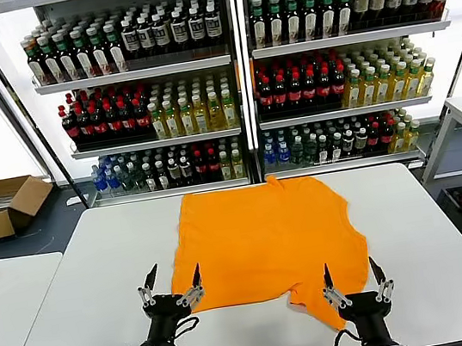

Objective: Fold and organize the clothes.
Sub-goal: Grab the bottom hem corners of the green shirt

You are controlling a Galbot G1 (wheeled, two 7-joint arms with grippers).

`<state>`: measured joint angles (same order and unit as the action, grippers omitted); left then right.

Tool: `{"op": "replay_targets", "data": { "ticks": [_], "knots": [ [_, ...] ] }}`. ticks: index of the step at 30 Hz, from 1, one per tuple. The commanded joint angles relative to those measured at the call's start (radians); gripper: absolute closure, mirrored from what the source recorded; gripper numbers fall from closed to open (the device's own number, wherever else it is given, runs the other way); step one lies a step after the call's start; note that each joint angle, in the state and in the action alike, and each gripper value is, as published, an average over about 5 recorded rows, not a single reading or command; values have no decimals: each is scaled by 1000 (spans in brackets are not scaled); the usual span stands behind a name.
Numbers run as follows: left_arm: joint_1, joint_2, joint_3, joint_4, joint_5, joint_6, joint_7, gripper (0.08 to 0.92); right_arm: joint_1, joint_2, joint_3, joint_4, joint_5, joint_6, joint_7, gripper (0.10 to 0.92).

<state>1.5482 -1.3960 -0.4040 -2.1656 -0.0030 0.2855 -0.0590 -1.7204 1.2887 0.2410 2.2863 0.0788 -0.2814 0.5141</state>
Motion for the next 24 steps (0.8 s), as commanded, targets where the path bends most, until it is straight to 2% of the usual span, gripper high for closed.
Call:
{"op": "replay_targets", "data": {
  "ticks": [1, 24],
  "knots": [
    [7, 30, -1, 15, -6, 154, 15, 177, -12, -4, -7, -8, 90, -68, 50, 203],
    [-27, 57, -29, 128, -100, 183, 3, 177, 3, 38, -29, -69, 107, -101, 66, 203]
  ]
}}
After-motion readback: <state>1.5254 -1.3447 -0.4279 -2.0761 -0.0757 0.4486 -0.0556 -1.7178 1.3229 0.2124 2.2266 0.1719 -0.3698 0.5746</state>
